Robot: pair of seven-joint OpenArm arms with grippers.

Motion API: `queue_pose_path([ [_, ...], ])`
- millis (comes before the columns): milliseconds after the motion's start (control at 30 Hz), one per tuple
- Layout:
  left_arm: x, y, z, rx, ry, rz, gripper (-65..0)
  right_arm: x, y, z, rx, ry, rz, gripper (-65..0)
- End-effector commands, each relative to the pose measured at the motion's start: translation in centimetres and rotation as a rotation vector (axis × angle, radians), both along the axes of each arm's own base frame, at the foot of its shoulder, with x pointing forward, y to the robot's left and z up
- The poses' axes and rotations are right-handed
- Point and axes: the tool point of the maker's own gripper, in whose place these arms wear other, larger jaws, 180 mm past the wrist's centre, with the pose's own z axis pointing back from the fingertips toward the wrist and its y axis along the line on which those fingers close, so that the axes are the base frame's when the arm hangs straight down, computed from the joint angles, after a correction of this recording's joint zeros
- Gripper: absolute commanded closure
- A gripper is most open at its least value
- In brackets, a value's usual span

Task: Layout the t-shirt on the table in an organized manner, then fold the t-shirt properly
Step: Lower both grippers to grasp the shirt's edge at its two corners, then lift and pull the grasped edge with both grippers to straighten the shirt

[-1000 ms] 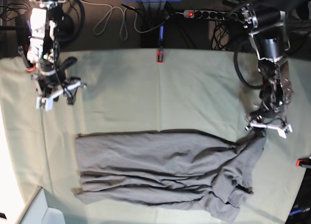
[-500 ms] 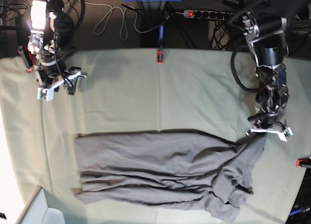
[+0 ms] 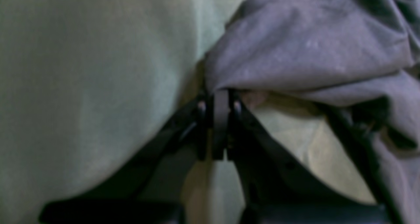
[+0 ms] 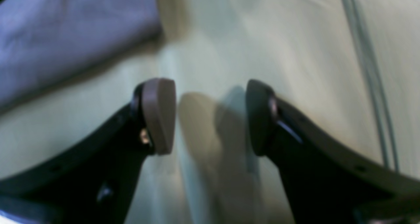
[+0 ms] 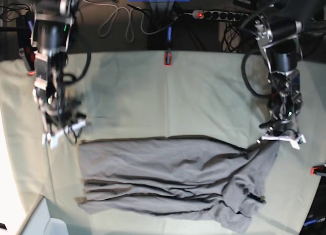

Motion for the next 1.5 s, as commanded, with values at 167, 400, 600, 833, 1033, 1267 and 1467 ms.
queue_pose_path([
  [167,0.1,3.3,4.5,0.123,-0.101,0.004,-0.1,4.6,-0.6,3.7,-0.009,-0.154,0.013,-34.9],
  [400,-0.1,3.2,4.3,0.126,-0.099,0.001,-0.1,5.3,1.8,4.1,0.039,-0.225,0.089,-34.9],
  [600,-0.3,3.4,4.3,0.131,-0.096,0.003,-0.1,5.5,3.3,1.6,0.091,-0.150,0.092,-34.9],
  [833,-0.9,3.5,3.8,0.134,-0.081,0.002,-0.1,5.6,6.0,1.0,0.068,-0.122,0.191,-29.2],
  [1033,-0.8,3.3,3.9,0.136,-0.083,-0.004,-0.1,5.9,6.1,1.4,0.063,-0.128,0.196,0.0],
  [1267,-0.8,4.0,6.8,0.185,-0.153,-0.004,-0.1,4.8,4.2,5.9,-0.013,-0.268,0.200,0.0],
  [1467,-2.5,4.1,12.9,0.264,-0.209,-0.059,-0.1,1.4,2.7,11.4,-0.096,-0.418,0.184,0.0],
])
